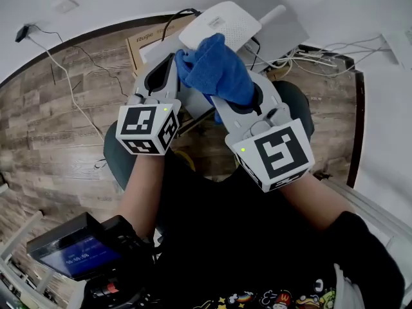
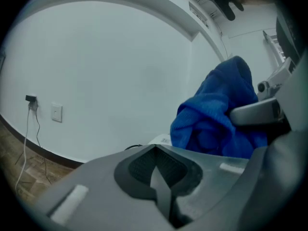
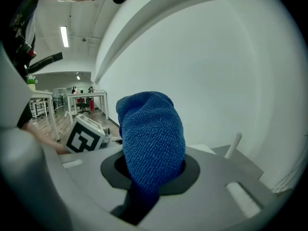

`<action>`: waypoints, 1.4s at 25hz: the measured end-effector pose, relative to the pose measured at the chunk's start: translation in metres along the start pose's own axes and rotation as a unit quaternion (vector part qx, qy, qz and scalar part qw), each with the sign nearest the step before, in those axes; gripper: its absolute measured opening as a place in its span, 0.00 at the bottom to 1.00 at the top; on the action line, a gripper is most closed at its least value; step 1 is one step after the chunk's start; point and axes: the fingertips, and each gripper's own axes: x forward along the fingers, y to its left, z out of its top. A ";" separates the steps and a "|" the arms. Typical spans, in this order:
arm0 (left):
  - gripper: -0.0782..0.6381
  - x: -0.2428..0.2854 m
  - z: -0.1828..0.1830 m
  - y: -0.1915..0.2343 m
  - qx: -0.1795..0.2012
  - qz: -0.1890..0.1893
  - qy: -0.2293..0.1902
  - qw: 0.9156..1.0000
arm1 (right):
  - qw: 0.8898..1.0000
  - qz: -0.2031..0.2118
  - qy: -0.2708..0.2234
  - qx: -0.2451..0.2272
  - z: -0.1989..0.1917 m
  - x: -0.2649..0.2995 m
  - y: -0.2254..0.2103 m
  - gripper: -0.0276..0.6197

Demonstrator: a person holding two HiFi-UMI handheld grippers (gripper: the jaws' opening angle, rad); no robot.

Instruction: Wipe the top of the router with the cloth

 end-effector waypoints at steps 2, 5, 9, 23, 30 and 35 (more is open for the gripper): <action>0.11 0.003 0.000 0.001 -0.002 0.004 0.001 1.000 | 1.000 -0.008 -0.015 0.003 0.013 -0.008 -0.012 0.20; 0.11 0.007 0.003 0.000 0.001 0.011 0.000 1.000 | 0.999 -0.026 -0.028 0.002 0.024 -0.017 -0.035 0.20; 0.11 0.013 0.007 -0.011 0.011 0.016 -0.004 1.000 | 0.999 -0.044 -0.031 0.003 0.015 -0.023 -0.065 0.20; 0.11 -0.016 0.071 -0.083 0.031 -0.075 -0.096 0.992 | 0.998 -0.043 -0.024 0.044 -0.021 0.004 -0.114 0.20; 0.11 0.011 0.031 -0.133 0.030 -0.130 -0.038 0.990 | 0.995 -0.091 -0.019 0.040 -0.030 0.009 -0.159 0.20; 0.11 0.043 -0.017 -0.164 0.015 -0.144 0.015 0.989 | 0.994 -0.099 0.019 0.043 -0.062 0.008 -0.169 0.20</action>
